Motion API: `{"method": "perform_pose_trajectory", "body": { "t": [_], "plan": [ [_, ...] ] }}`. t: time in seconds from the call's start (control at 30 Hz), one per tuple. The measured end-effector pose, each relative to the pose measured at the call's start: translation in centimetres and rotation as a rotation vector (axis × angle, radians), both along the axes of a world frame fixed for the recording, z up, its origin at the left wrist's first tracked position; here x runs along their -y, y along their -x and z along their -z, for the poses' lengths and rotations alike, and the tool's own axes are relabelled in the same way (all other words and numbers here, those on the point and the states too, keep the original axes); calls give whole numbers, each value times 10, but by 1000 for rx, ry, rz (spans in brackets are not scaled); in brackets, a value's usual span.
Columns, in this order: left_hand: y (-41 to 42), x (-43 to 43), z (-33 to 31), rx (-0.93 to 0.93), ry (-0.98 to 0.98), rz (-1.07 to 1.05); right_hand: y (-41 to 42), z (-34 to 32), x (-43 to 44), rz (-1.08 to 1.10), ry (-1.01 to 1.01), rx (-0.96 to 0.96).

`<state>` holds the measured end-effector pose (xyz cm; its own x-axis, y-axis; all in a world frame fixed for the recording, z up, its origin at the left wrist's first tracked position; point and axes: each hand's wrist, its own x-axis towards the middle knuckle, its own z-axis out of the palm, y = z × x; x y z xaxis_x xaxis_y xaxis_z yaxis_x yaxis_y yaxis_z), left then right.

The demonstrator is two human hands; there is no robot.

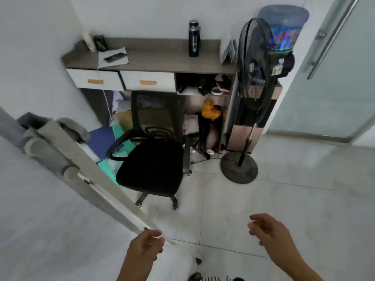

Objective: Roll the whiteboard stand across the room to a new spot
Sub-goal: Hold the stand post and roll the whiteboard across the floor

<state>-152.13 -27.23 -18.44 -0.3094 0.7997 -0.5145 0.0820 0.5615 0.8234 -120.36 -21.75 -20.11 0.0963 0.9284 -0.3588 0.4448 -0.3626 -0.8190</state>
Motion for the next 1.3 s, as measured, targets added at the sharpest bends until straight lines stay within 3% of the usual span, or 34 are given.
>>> {"method": "perform_pose_trajectory", "body": {
  "t": [0.23,0.4,0.53,0.77,0.97,1.1,1.3],
  "plan": [
    [-4,-51,-20,-114,-41,-379,31,6,-179,-426,34,10],
    [-36,-66,-40,-253,-86,-837,74,16,-289,-896,36,38],
    [-59,-76,-84,-443,-127,-1067,131,-10,-331,-1300,-72,44],
    [-65,-86,-156,-789,-169,-1293,227,-42,-301,-1727,-287,-75],
    [-56,-104,-189,-972,-72,-1349,284,-73,-227,-2010,-418,-98],
    [-44,-105,-199,-1051,-60,-1339,304,-79,-180,-2087,-553,-29],
    [-28,-79,-187,-969,-149,-1423,332,-71,-151,-2191,-563,-30]
  ]
}}
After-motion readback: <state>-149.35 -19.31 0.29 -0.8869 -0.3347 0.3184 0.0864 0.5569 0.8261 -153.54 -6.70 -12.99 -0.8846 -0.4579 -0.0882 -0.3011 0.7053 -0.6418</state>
